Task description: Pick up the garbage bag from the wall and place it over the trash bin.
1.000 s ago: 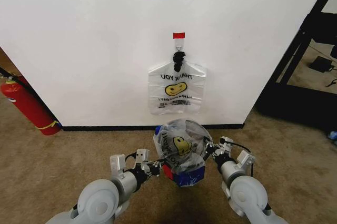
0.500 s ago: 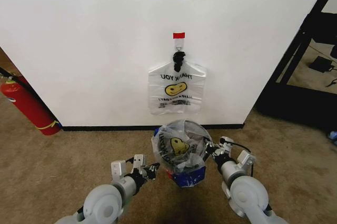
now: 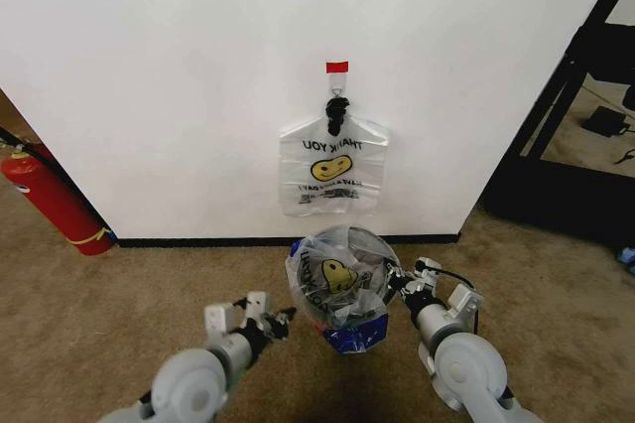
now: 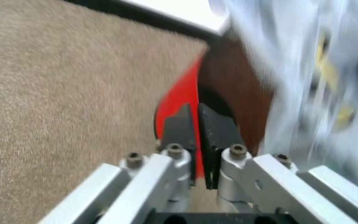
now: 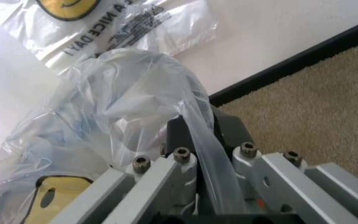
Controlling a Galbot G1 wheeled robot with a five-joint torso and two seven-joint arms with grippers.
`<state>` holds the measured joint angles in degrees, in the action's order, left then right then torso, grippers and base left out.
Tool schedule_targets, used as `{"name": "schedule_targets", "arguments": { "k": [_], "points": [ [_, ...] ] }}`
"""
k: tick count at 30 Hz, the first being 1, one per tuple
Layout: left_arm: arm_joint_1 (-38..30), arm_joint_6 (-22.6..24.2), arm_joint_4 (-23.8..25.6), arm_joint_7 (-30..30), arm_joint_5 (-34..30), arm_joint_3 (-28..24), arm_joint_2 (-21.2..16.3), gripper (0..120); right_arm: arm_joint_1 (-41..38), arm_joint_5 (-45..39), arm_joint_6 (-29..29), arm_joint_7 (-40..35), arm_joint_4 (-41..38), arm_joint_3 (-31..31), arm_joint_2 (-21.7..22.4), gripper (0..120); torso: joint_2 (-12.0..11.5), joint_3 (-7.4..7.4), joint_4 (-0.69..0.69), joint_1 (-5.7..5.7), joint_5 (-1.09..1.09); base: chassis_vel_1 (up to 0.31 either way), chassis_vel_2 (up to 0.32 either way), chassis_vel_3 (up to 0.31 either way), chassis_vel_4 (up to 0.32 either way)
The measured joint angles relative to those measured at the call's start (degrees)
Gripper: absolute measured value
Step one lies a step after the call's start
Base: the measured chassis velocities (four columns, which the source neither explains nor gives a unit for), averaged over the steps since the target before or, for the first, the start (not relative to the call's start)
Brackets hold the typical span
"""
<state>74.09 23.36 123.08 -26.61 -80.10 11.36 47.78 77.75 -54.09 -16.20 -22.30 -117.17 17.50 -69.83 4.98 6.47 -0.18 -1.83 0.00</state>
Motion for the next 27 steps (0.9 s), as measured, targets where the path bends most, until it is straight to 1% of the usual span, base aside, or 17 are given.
{"name": "schedule_targets", "arguments": {
  "k": [2, 3, 4, 6, 7, 8, 12, 14, 15, 18, 20, 22, 24, 26, 27],
  "points": [
    [0.4, -0.5, -0.6, 0.5, -6.3, 3.3, 0.6, 19, 0.1, 0.2, 0.0, 0.0, 0.1, 0.0, -0.1, 1, 0.0, 0.00, 0.00, 0.00, -0.01, 0.000, 0.000, 0.000, 0.000],
    [0.6, -0.7, -0.9, 1.0, -8.5, 4.2, 0.9, 20, 0.1, 0.2, 0.0, 0.0, 0.1, -0.1, -0.1, 1, 0.0, 0.00, 0.00, 0.00, 0.00, 0.000, 0.000, 0.000, 0.000],
    [0.9, -1.0, -1.5, 2.4, -12.7, 5.6, 1.6, 27, 0.1, 0.3, 0.0, 0.0, 0.2, -0.1, -0.1, 1, 0.0, 0.00, 0.00, 0.00, 0.00, 0.000, 0.000, 0.000, 0.000],
    [0.9, -1.1, -1.5, 2.7, -13.2, 5.8, 1.7, 27, 0.1, 0.3, 0.0, 0.0, 0.2, -0.1, -0.1, 1, 0.0, 0.00, 0.00, 0.00, 0.00, 0.000, 0.000, 0.000, 0.000],
    [1.2, -1.5, -1.7, 3.9, -15.4, 6.2, 2.2, 34, 0.1, 0.3, 0.0, 0.0, 0.2, -0.2, -0.2, 1, 0.0, 0.00, 0.00, 0.00, -0.01, 0.000, 0.000, 0.000, 0.000],
    [1.5, -1.8, -1.8, 5.0, -16.7, 6.4, 2.6, 38, 0.0, 0.3, 0.0, 0.0, 0.2, -0.2, -0.2, 1, 0.0, 0.00, 0.00, 0.00, -0.01, 0.000, 0.000, 0.000, 0.000],
    [2.3, -1.5, -0.5, 6.4, -17.9, 5.7, 3.4, 55, 0.0, 0.3, 0.0, -0.1, 0.2, -0.2, -0.3, 1, 0.0, 0.00, 0.00, 0.00, -0.01, 0.000, 0.000, 0.000, 0.000],
    [2.3, -1.5, -0.4, 6.5, -17.9, 5.6, 3.4, 56, 0.0, 0.3, 0.0, -0.1, 0.2, -0.2, -0.3, 1, 0.0, 0.00, 0.00, 0.00, -0.01, 0.000, 0.000, 0.000, 0.000],
    [2.3, -1.5, 0.0, 6.4, -18.0, 5.5, 3.5, 63, -0.1, 0.3, 0.0, -0.1, 0.2, -0.2, -0.3, 1, 0.0, 0.00, 0.00, 0.00, 0.00, 0.000, 0.000, 0.000, 0.000],
    [2.2, -1.5, 0.2, 5.9, -18.1, 5.3, 3.4, 76, -0.1, 0.3, 0.0, -0.1, 0.4, -0.2, -0.3, 1, 0.0, 0.00, 0.00, 0.00, 0.00, 0.000, 0.000, 0.000, 0.000],
    [2.2, -1.5, 0.2, 5.8, -17.9, 5.1, 3.2, 81, -0.3, 0.3, 0.0, -0.1, 0.4, -0.2, -0.3, 1, 0.0, 0.00, 0.00, 0.00, 0.00, 0.000, 0.000, 0.000, 0.000],
    [2.2, -1.6, 0.2, 5.7, -17.8, 5.0, 3.2, 80, -0.3, 0.3, 0.0, -0.1, 0.4, -0.2, -0.3, 1, 0.0, 0.00, 0.00, 0.00, 0.00, 0.000, 0.000, 0.000, 0.000],
    [2.4, -1.9, -0.1, 5.7, -16.9, 4.4, 3.3, 68, -0.3, 0.2, 0.0, -0.1, 0.5, -0.2, -0.2, 1, 0.0, 0.00, 0.00, 0.00, 0.00, 0.000, 0.000, 0.000, 0.000],
    [2.6, -2.0, -0.1, 5.8, -16.4, 4.1, 3.5, 60, -0.4, 0.2, 0.0, -0.1, 0.5, -0.2, -0.1, 1, 0.0, 0.00, 0.00, 0.00, 0.00, 0.000, 0.000, 0.000, 0.000],
    [2.6, -2.0, -0.1, 5.8, -16.4, 4.1, 3.5, 60, -0.4, 0.2, 0.0, -0.1, 0.5, -0.2, -0.1, 1, 0.0, 0.00, 0.00, 0.00, 0.00, 0.000, 0.000, 0.000, 0.000]
  ]
}}
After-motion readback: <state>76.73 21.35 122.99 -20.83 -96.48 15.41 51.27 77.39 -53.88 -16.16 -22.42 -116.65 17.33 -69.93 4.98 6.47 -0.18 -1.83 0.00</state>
